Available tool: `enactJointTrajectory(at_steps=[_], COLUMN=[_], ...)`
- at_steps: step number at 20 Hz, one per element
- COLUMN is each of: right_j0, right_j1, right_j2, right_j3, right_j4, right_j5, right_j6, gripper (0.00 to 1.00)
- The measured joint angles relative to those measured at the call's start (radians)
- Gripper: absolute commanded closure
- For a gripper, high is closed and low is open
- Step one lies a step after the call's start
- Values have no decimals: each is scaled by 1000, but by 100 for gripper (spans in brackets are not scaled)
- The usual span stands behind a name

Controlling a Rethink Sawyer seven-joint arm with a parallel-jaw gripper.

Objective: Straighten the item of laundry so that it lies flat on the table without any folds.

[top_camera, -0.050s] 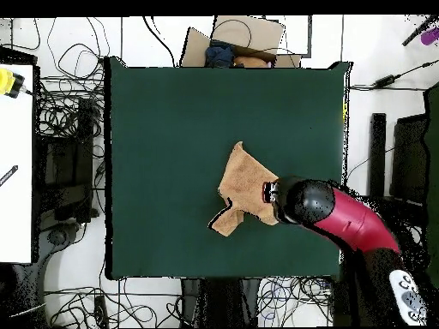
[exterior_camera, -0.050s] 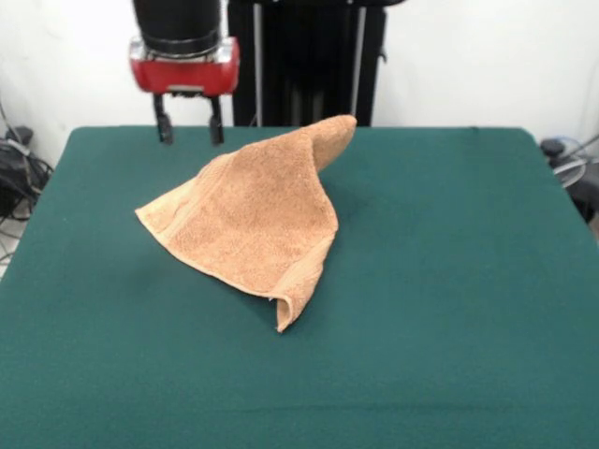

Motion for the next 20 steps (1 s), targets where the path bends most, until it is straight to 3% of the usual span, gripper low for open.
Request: enactJointTrajectory(at_steps=[6, 20], right_j0=[-34, -33], right_j1=[70, 165], right_j2=[72, 140], right_j3=[-57, -46], right_j4=[0, -31], right_j5=[-21, -184], right_j6=[0, 0], gripper=[0, 0])
